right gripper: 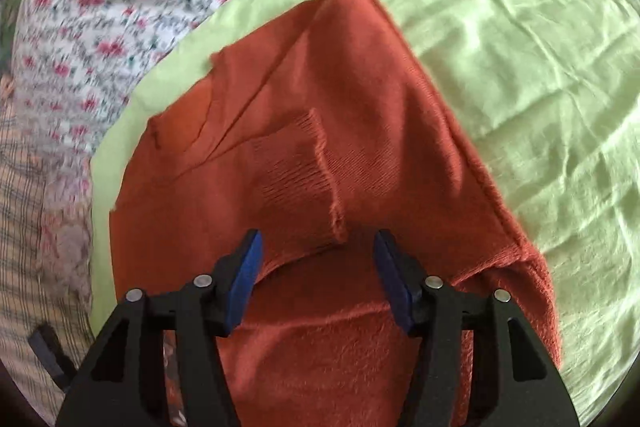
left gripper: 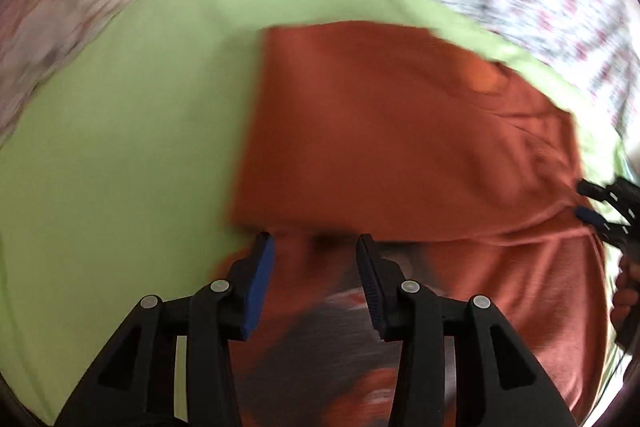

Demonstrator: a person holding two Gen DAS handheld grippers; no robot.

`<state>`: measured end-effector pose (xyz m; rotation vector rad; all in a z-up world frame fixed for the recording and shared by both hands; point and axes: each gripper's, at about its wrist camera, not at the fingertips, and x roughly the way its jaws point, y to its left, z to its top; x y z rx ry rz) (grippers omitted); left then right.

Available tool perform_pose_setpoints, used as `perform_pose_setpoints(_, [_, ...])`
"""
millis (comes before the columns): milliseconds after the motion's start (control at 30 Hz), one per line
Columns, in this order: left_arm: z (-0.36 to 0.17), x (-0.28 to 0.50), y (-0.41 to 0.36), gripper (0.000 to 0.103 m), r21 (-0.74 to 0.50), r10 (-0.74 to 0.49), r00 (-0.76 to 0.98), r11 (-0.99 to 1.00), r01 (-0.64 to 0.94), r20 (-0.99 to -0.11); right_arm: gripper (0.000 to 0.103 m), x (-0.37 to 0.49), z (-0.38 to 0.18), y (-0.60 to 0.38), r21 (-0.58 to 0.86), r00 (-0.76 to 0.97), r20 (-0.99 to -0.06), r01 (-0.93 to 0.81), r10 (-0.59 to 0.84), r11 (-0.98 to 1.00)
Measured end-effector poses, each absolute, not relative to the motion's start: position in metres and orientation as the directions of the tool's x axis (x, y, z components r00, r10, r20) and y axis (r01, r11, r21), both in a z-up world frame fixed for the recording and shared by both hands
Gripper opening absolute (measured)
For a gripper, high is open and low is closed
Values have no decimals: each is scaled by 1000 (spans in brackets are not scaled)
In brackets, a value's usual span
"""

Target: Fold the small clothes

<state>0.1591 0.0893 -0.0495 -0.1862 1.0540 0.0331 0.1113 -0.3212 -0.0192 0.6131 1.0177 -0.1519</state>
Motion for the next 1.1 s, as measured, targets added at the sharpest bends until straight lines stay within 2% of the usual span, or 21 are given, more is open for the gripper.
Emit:
perform_pose_setpoints(133, [-64,165,124,45,-155,-31,479,963,-221,-877,59,119,-22,-317,388,528,-837,389,142,836])
perform_pose_setpoints(200, [-70,174,129,47,-172,-39,478,956,-238,-878,41,127,-25,-313,389,526,-836,364,157,846])
perform_pose_setpoints(233, [-71,179,128,47,-169,-35,481,956,-239,-876,20,131,-26,-310,390,519,-838,351,170,851])
perform_pose_setpoints(267, [-71,184,128,47,-161,-27,483,958,-238,-875,11,137,-27,-308,399,508,-840,338,192,853])
perform_pose_setpoints(300, [-70,190,127,47,-148,-16,486,961,-235,-874,11,142,-23,-305,413,509,-835,326,210,850])
perform_pose_setpoints(367, [-65,201,127,40,-123,14,496,962,-242,-868,11,147,-4,-300,427,552,-804,279,220,860])
perform_pose_setpoints(500, [-59,206,126,38,-100,45,520,964,-248,-853,10,136,57,-302,483,720,-655,165,230,860])
perform_pose_setpoints(567, [-67,203,120,36,-59,63,494,972,-227,-867,10,128,64,-310,488,750,-625,157,218,859])
perform_pose_setpoints(767, [-66,202,110,26,-27,64,495,985,-173,-866,10,121,4,-337,428,647,-747,295,151,854])
perform_pose_setpoints(833, [-62,201,115,25,-31,71,505,981,-192,-860,10,117,-8,-344,414,634,-761,317,134,853])
perform_pose_setpoints(933, [-57,198,125,24,-102,33,522,968,-228,-853,10,115,-14,-351,411,636,-761,322,127,853])
perform_pose_setpoints(1100, [-45,191,117,15,-70,76,559,969,-235,-826,10,122,-18,-341,355,619,-779,304,100,884])
